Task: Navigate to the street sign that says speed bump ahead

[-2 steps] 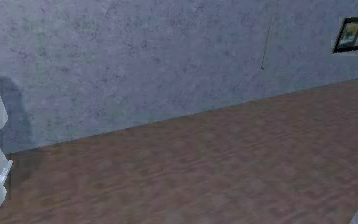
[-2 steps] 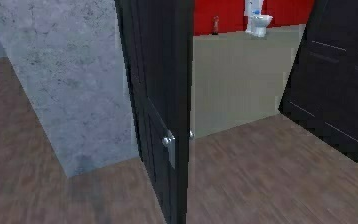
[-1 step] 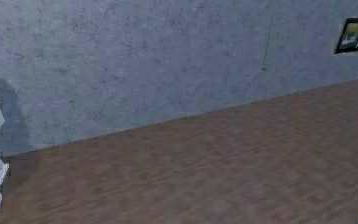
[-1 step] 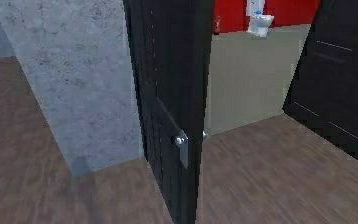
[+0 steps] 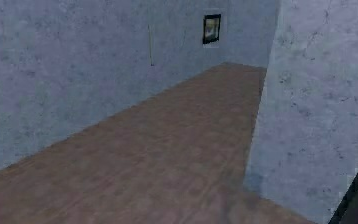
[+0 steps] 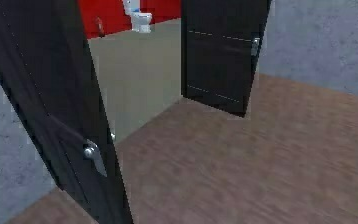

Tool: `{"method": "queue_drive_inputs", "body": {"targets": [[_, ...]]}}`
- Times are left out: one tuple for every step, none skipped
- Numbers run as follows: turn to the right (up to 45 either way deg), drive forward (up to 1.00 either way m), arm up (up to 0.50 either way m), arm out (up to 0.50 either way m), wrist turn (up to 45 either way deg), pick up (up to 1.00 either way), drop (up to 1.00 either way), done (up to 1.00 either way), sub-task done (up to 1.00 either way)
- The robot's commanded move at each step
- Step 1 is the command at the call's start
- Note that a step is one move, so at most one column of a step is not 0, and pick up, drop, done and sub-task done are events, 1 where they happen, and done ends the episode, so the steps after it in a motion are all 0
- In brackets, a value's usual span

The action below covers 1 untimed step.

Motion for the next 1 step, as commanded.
{"method": "queue_drive_inputs", "body": {"targets": [[0.0, 1.0, 0.0, 0.0, 0.0, 0.0, 0.0, 0.0, 0.0]]}}
